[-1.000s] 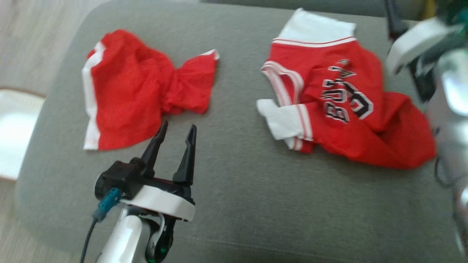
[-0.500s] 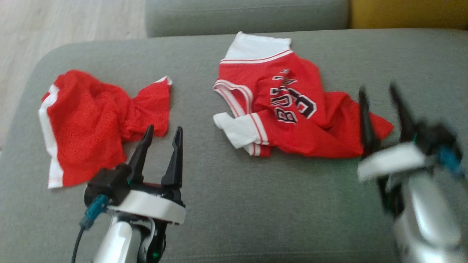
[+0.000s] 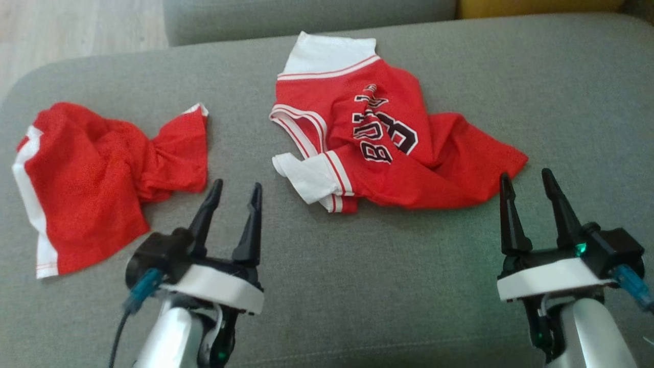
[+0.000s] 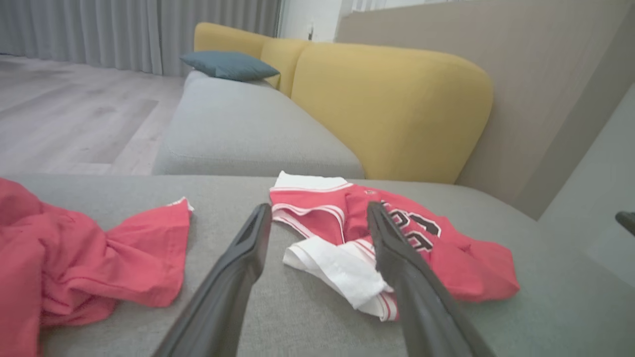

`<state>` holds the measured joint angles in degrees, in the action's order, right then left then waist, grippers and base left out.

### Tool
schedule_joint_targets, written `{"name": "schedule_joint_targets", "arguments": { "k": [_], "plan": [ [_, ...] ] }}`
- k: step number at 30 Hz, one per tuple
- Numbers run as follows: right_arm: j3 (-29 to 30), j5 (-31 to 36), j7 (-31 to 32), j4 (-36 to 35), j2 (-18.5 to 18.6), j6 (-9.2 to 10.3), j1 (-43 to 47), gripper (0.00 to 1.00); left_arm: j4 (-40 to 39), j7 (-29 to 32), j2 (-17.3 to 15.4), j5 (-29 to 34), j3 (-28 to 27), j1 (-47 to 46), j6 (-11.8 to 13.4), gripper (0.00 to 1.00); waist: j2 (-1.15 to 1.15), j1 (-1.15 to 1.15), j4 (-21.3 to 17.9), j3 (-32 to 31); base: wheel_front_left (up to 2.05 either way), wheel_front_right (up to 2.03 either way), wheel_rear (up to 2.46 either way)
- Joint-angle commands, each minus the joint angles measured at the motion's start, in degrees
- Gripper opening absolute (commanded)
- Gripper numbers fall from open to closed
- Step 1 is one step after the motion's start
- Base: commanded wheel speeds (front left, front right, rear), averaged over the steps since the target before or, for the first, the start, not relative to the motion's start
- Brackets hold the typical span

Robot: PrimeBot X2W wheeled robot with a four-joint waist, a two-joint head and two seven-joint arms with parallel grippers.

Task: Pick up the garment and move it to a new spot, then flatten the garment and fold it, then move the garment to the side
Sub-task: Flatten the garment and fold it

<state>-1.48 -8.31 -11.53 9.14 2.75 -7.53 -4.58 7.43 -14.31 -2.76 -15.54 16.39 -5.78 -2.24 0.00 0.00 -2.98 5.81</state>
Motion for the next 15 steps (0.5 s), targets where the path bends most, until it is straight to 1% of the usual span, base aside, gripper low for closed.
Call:
{"name": "schedule_joint_targets", "arguments": {
  "k": [1,3,6,10,15],
  "plan": [
    [-1.4,-0.2,0.1,-2.5,0.1,0.04,-2.8,1.0,0.7,-0.7,-0.1,0.6,-0.5,-4.3,-0.4,1.0,0.0,0.0,-0.9,1.5,0.0,0.0,0.0],
    [-1.4,-0.2,0.1,-2.6,0.1,0.04,-2.9,1.0,2.2,-0.7,-0.1,0.7,0.1,-5.3,-0.5,1.0,0.0,0.0,-1.2,2.0,0.0,0.0,0.0],
    [-1.5,-0.4,0.1,-2.7,0.1,0.04,-3.2,1.0,8.9,0.9,-0.1,-1.4,2.1,-8.8,-0.3,1.0,0.0,0.0,-2.1,3.4,0.0,0.0,0.0],
    [-2.3,-0.6,-0.2,-2.5,0.1,0.04,-3.7,1.0,16.2,3.7,-0.1,-6.4,3.8,-14.0,0.4,1.0,0.0,0.0,-3.7,5.0,0.0,0.0,0.0],
    [-2.7,-1.0,-0.7,-2.1,0.1,0.04,-4.6,1.0,22.9,5.7,-0.1,-12.0,5.4,-19.1,1.3,1.0,0.0,0.0,-5.2,6.4,0.0,0.0,0.0]
  ]
}}
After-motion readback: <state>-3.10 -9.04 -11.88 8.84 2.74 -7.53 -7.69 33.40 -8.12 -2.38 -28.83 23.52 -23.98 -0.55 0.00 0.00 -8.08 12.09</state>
